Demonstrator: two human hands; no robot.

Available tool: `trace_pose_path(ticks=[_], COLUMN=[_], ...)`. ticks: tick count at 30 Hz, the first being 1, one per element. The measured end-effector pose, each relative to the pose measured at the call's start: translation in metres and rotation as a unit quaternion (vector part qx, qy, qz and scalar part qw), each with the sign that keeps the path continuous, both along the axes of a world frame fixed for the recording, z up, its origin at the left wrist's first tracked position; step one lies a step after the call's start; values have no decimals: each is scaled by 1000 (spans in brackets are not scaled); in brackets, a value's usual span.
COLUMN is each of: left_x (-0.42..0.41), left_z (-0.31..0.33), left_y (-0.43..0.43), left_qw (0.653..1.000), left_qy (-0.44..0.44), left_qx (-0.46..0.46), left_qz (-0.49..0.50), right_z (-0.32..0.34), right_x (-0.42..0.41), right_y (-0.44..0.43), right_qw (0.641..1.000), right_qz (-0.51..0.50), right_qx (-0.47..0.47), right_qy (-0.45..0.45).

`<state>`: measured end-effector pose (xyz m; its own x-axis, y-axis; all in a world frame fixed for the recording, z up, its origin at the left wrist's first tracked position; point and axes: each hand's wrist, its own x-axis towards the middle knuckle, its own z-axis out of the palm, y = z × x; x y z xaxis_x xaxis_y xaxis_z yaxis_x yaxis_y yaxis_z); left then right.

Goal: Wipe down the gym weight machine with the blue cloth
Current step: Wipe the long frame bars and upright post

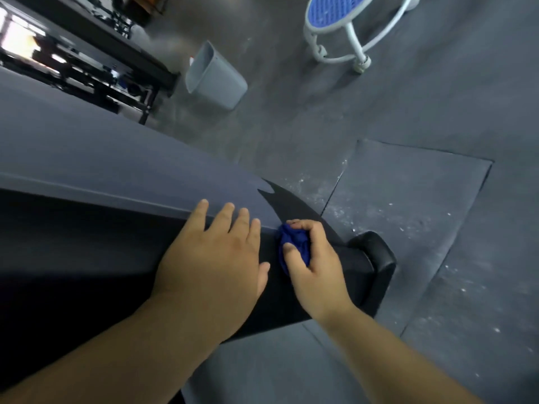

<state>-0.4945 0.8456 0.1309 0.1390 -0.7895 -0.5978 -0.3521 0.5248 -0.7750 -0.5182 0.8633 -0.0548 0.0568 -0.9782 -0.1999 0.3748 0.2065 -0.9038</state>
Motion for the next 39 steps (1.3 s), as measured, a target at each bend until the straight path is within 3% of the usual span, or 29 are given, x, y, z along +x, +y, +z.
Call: trace_pose_path(ticks=[2, 5, 7, 13, 18, 20, 24, 31, 37, 39], left_x=[-1, -4, -4, 3, 5, 4, 6, 7, 9, 8], left_z=[-13, -39, -57, -98, -124, -132, -140, -144, -146, -150], left_y=[2, 0, -1, 1, 0, 0, -2, -1, -2, -3], left_qw=[1000, 999, 998, 994, 993, 993, 993, 994, 994, 995], left_qy=[0, -13, -13, 54, 52, 46, 33, 32, 43, 22], left_qx=[11, 36, 54, 94, 106, 109, 110, 101, 90, 86], left_qz=[7, 19, 23, 7, -12, -12, -23, -35, -44, -33], right_z=[-29, -82, -105, -114, -160, -164, -156, -195, -187, -188], right_x=[0, -7, -13, -11, -32, -36, -30, -36, -33, -28], right_y=[1, 2, 3, 10, 2, 5, 14, -6, -4, -1], right_qw=[998, 978, 974, 992, 967, 963, 978, 951, 972, 976], right_qz=[7, 30, 44, 32, 125, 138, 99, 183, 137, 125], right_qx=[14, 120, 164, 83, 159, 197, 181, 167, 178, 142], right_qy=[65, 165, 152, 93, 158, 122, 33, 187, 75, 112])
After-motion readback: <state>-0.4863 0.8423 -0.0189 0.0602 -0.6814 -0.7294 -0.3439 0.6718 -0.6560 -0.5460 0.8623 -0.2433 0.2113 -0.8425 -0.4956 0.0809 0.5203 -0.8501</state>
